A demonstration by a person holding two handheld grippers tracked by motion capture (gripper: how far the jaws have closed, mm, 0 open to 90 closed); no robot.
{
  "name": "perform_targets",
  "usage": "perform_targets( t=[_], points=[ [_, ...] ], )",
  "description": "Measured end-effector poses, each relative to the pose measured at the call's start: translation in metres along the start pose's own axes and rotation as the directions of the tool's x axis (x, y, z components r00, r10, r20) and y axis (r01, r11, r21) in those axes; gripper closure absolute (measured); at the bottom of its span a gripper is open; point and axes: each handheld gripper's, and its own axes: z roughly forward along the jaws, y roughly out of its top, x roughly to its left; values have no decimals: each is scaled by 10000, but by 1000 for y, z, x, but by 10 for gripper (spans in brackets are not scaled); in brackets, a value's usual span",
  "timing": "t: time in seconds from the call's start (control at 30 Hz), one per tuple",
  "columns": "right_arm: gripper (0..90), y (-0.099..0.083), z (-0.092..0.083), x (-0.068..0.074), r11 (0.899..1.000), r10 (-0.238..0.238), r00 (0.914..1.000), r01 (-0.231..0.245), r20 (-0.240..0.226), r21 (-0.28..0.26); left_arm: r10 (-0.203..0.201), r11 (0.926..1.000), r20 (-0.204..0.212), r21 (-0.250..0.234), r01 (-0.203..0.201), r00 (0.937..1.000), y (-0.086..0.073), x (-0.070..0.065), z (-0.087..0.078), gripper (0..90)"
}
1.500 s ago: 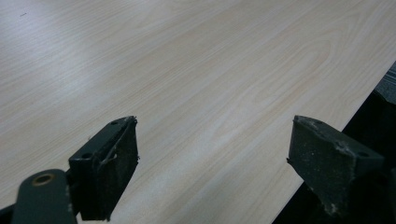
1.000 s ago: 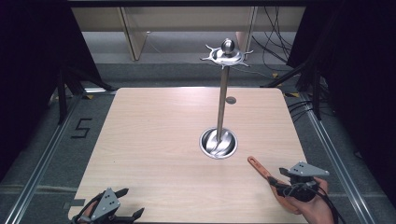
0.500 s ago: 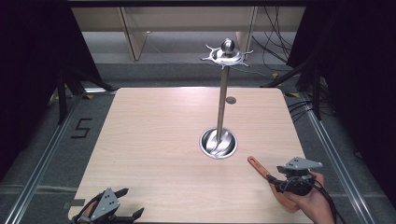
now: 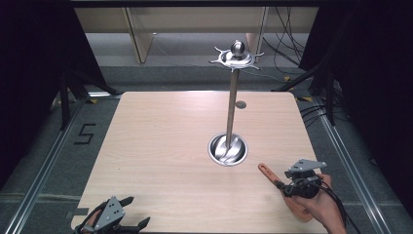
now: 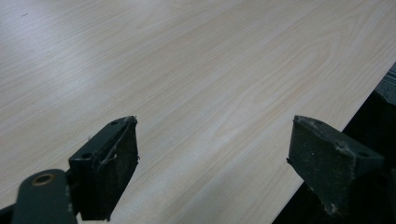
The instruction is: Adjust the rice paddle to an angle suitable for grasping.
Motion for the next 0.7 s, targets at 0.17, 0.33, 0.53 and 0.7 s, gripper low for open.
perform_targets(
  t=[0.17, 0.33, 0.53, 0.7],
  points=[
    [482, 4, 4, 0, 9986, 186, 9998, -181, -104, 499, -80, 9999, 7, -70, 80, 10000, 0, 0, 1, 153],
    [488, 7, 8, 0, 9974, 161, 9998, -151, -137, 711, -51, 10000, -22, -84, 51, 10000, 0, 0, 1, 153],
    [495, 12, 11, -1, 9961, 88, 9999, -78, -112, 880, 33, 10000, -56, 0, -33, 10000, 0, 0, 0, 153],
    [498, 15, 16, -3, 9938, -192, 9997, 205, -137, 1095, -66, 9999, -24, -99, 66, 10000, 0, 0, 1, 153]
  ],
)
